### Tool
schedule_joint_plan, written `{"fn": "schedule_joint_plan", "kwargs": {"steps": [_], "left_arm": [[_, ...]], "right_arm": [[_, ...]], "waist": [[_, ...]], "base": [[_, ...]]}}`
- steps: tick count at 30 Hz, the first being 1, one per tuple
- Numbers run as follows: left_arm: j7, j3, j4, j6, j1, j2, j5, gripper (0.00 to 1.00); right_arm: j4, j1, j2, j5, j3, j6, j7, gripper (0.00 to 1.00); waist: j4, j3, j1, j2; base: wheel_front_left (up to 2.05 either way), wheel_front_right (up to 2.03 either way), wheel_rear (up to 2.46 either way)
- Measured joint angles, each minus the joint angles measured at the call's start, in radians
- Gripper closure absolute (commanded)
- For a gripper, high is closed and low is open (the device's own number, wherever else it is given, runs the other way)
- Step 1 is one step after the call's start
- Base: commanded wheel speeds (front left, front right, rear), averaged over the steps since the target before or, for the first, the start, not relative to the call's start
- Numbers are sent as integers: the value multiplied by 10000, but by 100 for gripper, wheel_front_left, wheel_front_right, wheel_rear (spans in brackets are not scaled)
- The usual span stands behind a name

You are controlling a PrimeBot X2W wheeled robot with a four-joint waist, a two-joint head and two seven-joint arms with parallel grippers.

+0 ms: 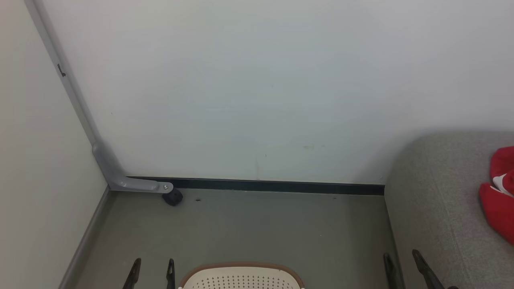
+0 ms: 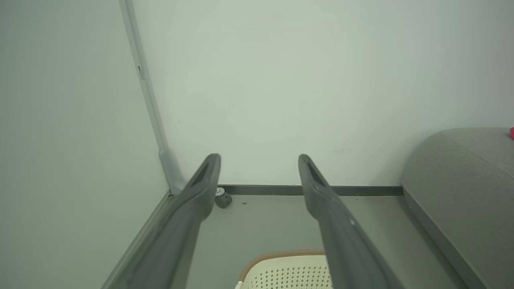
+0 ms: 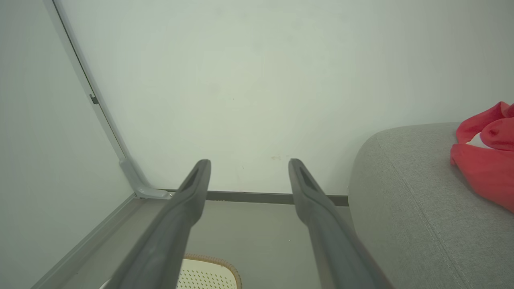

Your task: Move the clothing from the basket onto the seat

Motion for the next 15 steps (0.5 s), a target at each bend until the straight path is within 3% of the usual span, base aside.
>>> {"fn": "schedule_joint_plan", "kwargs": {"steps": [15], "left_arm": [[0,132,-6,-435,179,-4,-295,0]], "right_arm": [[50,-14,50,-90,-90,13,0,0]], "waist": [[-11,114,0,0]], "base": [[0,0,0]]}}
